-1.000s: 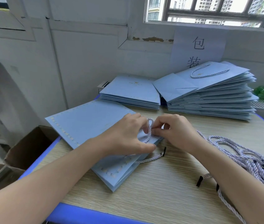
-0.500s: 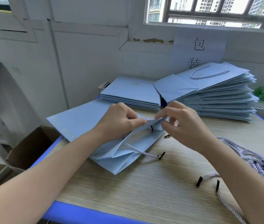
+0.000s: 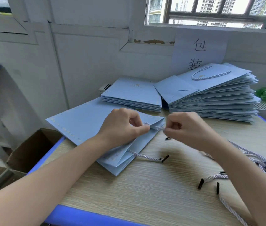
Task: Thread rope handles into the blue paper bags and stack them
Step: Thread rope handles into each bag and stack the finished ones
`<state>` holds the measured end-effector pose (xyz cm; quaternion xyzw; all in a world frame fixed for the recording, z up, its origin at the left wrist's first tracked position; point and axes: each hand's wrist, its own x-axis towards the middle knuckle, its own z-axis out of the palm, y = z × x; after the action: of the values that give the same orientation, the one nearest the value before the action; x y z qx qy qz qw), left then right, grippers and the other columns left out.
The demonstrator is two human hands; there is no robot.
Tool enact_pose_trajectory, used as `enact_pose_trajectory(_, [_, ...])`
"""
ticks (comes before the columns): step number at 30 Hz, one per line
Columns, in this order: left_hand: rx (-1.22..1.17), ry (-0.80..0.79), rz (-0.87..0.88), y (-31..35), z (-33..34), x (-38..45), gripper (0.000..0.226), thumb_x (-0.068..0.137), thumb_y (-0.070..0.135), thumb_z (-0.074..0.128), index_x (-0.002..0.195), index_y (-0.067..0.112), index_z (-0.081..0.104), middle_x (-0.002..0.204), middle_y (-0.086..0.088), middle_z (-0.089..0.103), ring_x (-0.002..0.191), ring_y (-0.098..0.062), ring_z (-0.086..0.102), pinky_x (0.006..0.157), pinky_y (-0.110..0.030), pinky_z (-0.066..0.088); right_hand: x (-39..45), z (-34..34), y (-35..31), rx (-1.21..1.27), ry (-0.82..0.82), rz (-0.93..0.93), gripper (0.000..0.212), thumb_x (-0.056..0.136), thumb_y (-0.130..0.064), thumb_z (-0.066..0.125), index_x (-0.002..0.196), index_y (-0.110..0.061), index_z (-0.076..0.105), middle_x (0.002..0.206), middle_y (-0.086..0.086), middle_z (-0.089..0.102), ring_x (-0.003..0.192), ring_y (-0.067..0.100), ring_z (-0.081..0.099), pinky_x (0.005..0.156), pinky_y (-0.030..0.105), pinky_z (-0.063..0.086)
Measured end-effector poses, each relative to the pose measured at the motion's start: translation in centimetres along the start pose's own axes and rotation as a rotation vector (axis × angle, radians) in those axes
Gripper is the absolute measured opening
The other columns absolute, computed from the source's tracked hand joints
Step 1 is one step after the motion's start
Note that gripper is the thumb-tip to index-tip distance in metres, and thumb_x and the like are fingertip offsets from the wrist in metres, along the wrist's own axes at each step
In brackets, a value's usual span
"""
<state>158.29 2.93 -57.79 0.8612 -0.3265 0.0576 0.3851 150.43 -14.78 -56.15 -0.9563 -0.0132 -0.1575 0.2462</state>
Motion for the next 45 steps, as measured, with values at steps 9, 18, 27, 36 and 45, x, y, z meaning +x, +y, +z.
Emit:
enact_pose_trajectory(9, [0.053,-0.661,0.203,-1.1,-0.9,-0.1,0.078,0.066,0.056,0.078,0.135,0.042,0.044,0.148,0.03,0.026,0.136,0.016,0.013,0.109,-0.012,0.012,0.4,-1.4,4.2,-0.394,0.142,0.431,0.036,0.089,-0.037,0.058,0.061,-0.016,0.051,0.069,0.002,0.053,0.076,0.027,0.054,0.063,0.029,0.038])
enact_pose_trajectory(18, [0.075,-0.375,0.457,-1.1,-1.6,-0.4,0.048,0.067,0.045,0.082,0.11,0.031,0.065,0.114,0.02,0.056,0.109,0.004,0.052,0.092,-0.02,0.042,0.0,-0.8,0.8,0.057,-0.092,0.034,0.04,0.081,0.002,0.048,0.091,-0.028,0.072,0.089,-0.021,0.062,0.084,-0.005,0.055,0.071,0.003,0.037])
enact_pose_trajectory(27, [0.27,0.617,0.78,0.4,-1.2,-0.9,0.014,0.089,0.028,0.064,0.08,0.018,0.06,0.045,0.01,0.041,0.039,-0.009,0.039,0.037,-0.025,0.038,0.2,-0.7,1.9,0.07,-0.085,-0.04,0.052,0.075,-0.012,0.061,0.122,-0.035,0.054,0.116,-0.018,0.048,0.115,0.007,0.043,0.094,0.029,0.04])
enact_pose_trajectory(36, [0.315,0.539,0.812,1.5,-0.3,-1.2,0.026,0.085,0.015,0.06,0.111,0.011,0.056,0.123,-0.008,0.056,0.116,-0.027,0.051,0.099,-0.036,0.038,1.1,-1.3,1.9,0.42,0.674,-0.018,0.029,0.082,-0.025,0.054,0.069,0.0,0.057,0.06,0.002,0.055,0.06,0.018,0.05,0.057,0.035,0.044])
enact_pose_trajectory(45, [0.151,0.281,0.65,1.0,0.2,-1.0,0.023,0.088,0.027,0.054,0.099,0.012,0.067,0.112,-0.002,0.06,0.107,-0.017,0.054,0.093,-0.037,0.042,0.9,-0.7,0.5,0.907,0.339,0.119,0.031,0.093,-0.007,0.052,0.063,-0.008,0.054,0.051,-0.001,0.042,0.043,0.006,0.034,0.044,0.018,0.029])
